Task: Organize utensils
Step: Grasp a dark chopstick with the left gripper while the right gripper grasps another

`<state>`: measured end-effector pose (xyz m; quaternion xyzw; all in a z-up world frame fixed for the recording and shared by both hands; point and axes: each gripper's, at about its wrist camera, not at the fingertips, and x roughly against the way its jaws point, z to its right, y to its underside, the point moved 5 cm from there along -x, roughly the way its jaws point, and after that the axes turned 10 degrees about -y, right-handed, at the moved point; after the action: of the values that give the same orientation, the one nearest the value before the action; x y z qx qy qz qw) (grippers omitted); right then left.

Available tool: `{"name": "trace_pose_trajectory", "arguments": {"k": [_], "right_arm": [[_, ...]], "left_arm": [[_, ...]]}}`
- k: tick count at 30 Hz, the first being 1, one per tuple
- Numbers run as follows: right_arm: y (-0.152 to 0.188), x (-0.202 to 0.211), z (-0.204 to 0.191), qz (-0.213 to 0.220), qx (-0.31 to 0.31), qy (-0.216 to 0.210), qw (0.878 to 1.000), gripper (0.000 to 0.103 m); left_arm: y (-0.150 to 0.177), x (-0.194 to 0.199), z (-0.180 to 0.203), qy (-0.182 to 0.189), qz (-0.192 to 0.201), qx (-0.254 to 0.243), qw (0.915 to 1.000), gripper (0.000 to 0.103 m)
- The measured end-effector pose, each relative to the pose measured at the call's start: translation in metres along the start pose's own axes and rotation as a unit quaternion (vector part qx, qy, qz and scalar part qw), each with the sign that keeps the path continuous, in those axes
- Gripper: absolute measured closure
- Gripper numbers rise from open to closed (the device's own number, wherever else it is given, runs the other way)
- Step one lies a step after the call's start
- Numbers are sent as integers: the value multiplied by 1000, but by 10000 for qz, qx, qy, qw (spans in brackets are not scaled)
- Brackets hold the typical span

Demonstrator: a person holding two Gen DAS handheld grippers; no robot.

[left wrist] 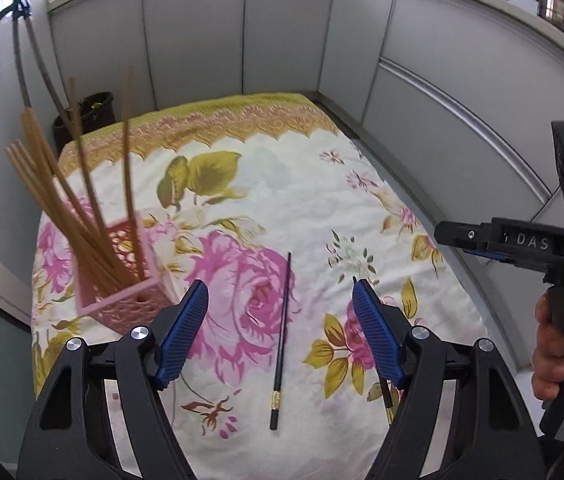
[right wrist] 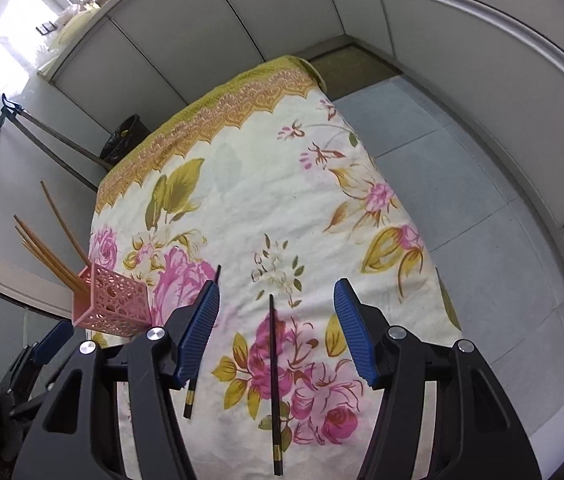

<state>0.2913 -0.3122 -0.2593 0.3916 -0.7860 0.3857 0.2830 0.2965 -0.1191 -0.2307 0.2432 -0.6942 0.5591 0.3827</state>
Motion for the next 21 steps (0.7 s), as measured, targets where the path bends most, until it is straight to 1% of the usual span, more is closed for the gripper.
{"name": "trace_pose_trajectory", "arguments": {"k": [3,5,7,11,13,17,20,21], "right_arm": [[6,-6,8,-176,-35,40,9998,44],[8,-10,9,-273,-25,71,9996,46],[10,-10,8,-304,-8,70,9995,48],[12,-15,5,-400,66,49,9992,51],[14,-19,5,-479,95,88,9988,53],[14,-25,5,-533,103,124,9984,54],[15,-27,1,-554,160,140,9982,54],[15,-28,1,-569,178,145,9981,54]], "left_arm": [[6,-35,16,-54,-410,-281,9988,45],[9,-57,21,-197,-584,-447,9971,46],[13,-78,21,-293,-781,-556,9950,53],[19,-107,16,-335,-1073,-678,9913,57],[23,-119,12,-310,-1236,-645,9897,62],[27,-130,9,-267,-1381,-583,9883,68],[26,-131,11,-222,-1338,-645,9887,74],[26,-131,12,-188,-1336,-628,9889,78]]}}
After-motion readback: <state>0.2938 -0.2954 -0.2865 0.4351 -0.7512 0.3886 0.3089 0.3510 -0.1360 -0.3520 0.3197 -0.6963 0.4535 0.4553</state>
